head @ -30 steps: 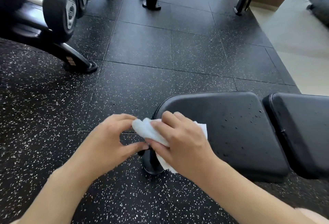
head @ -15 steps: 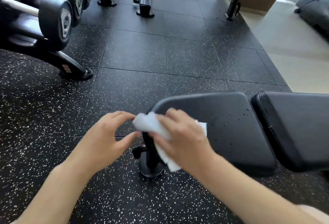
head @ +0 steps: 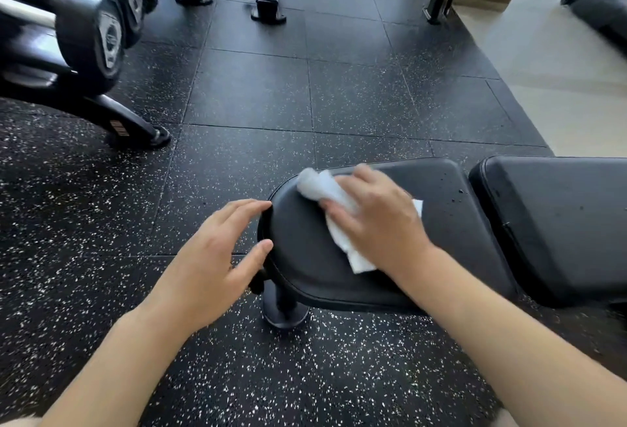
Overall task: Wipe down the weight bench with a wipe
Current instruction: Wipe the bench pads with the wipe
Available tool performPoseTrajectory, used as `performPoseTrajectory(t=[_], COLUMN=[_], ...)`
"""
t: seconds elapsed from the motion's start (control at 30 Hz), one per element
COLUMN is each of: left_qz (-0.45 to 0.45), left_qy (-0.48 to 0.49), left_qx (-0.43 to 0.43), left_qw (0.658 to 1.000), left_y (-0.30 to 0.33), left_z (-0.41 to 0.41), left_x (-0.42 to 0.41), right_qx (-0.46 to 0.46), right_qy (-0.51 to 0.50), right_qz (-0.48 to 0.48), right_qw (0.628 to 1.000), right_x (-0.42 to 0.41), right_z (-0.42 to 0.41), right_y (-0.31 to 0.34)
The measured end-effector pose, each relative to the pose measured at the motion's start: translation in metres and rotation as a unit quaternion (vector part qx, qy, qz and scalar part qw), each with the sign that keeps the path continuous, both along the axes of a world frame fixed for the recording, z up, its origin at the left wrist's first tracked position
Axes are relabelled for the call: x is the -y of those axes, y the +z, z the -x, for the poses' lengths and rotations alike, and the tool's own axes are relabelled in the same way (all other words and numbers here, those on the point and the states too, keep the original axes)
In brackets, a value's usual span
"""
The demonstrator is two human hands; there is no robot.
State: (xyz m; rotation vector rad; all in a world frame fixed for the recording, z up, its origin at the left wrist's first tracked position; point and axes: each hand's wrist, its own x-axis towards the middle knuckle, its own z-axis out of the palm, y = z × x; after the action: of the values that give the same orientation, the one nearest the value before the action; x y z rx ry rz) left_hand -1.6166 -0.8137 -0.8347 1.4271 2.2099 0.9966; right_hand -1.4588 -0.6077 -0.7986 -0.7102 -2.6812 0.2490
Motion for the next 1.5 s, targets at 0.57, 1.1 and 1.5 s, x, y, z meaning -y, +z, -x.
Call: performPoseTrajectory(t=[0.57, 1.1, 1.5], left_qz=[-0.056, -0.102, -0.102], left_qy=[-0.007, -0.019, -0.047], left_qx=[-0.040, -0.063, -0.051], left_qw=[0.998, 0.993, 0.992], left_y=[-0.002, 0.001, 0.001], left_z=[-0.014, -0.025, -0.023], left_x=[-0.025, -0.066, -0.059], right_qx=[0.003, 0.014, 0.001], right_qy=[-0.078, -0.178, -0.187], right_qz=[-0.010, -0.009, 0.003], right_qw=[0.997, 0.984, 0.982], right_x=[-0.039, -0.077, -0.091], right_z=[0.018, -0.020, -0.020], right_y=[0.001, 0.007, 0.010])
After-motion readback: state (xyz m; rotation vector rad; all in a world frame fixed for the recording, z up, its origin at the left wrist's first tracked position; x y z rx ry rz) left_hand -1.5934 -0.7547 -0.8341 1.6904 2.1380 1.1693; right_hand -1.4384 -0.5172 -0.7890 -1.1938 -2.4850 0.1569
